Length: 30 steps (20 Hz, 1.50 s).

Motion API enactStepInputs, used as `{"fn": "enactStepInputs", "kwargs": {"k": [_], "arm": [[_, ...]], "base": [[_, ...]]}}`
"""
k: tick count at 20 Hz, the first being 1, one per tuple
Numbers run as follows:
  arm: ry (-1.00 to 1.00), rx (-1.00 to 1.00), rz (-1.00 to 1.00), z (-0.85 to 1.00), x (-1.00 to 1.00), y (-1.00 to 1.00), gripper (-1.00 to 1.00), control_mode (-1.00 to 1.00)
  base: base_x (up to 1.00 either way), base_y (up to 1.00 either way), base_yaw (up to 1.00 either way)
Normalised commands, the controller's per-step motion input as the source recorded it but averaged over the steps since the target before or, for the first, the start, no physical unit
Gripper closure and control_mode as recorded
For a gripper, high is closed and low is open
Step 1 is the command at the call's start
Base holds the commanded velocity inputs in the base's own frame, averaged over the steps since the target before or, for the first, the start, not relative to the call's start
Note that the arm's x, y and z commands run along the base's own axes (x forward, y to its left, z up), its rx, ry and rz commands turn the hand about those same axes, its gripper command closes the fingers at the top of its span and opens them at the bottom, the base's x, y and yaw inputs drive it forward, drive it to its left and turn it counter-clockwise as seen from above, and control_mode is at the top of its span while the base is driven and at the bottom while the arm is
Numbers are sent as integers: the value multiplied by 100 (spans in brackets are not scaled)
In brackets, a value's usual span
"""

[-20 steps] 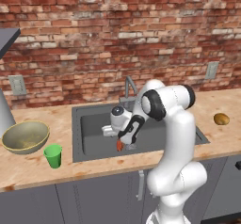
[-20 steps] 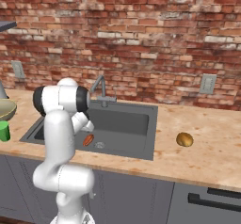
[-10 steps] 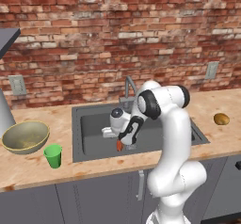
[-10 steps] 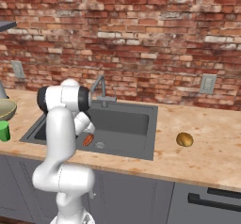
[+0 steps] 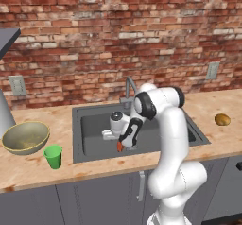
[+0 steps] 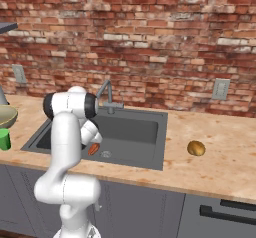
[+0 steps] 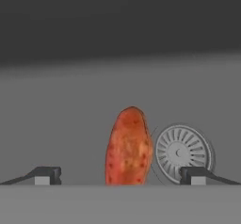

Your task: Remove the potato and sweet potato from the sink. Then move the bowl and cup from the counter to the sink for washing.

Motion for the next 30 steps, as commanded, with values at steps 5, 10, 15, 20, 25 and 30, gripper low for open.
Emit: {"fn": "enactStepInputs", "kwargs": {"k": [5,10,15,20,25,30], "arm": [[0,0,0,-23,8,0,-100,-100],[0,0,0,-23,6,0,-100,-100],[2,0,0,-22,8,0,-100,-100],[2,0,0,-19,13,0,-100,-100],[0,0,0,-15,13,0,-100,-100],[0,0,0,-16,11,-2,-100,-100]], "base": [[0,0,0],[0,0,0],[0,0,0],[0,0,0],[0,0,0],[0,0,0]]}}
